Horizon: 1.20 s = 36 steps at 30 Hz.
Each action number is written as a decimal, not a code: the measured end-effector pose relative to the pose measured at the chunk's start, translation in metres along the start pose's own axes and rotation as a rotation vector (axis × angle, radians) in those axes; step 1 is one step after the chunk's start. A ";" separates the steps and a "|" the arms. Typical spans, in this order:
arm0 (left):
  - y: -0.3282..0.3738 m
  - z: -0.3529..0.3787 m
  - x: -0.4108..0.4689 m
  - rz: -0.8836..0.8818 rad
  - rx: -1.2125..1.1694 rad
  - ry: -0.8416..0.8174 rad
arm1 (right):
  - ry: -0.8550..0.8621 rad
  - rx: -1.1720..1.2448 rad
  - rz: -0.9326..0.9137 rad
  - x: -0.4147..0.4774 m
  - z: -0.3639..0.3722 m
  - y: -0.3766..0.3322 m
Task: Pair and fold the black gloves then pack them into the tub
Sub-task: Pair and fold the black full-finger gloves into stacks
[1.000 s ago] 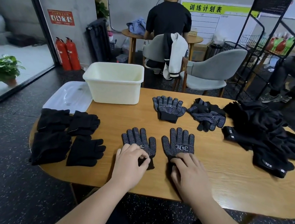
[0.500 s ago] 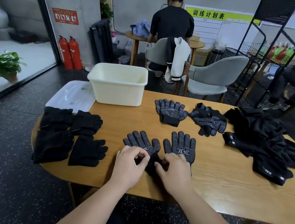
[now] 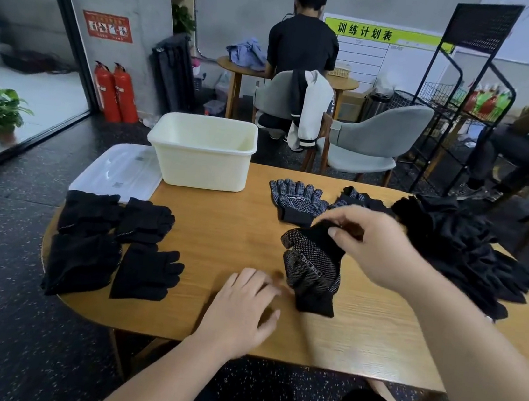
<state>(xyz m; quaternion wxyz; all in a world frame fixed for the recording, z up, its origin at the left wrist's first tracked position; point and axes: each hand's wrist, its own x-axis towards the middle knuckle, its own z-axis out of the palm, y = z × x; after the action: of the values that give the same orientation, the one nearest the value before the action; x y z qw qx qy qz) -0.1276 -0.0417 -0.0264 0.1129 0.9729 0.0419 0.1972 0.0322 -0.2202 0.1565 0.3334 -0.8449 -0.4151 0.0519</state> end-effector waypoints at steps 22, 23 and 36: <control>-0.003 -0.001 0.013 0.171 0.100 -0.367 | 0.033 -0.426 -0.130 -0.036 0.115 0.098; -0.003 -0.001 0.014 0.176 0.098 -0.370 | 0.060 -0.427 -0.127 -0.043 0.124 0.104; -0.003 -0.001 0.015 0.188 0.087 -0.365 | 0.310 -0.379 -0.252 -0.067 0.129 0.118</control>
<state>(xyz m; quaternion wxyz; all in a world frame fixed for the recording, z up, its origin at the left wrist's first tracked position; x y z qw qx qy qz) -0.1148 -0.0371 -0.0203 0.0576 0.9961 -0.0618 0.0251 0.0201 -0.2533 -0.0274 0.2328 -0.8316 -0.4634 -0.1987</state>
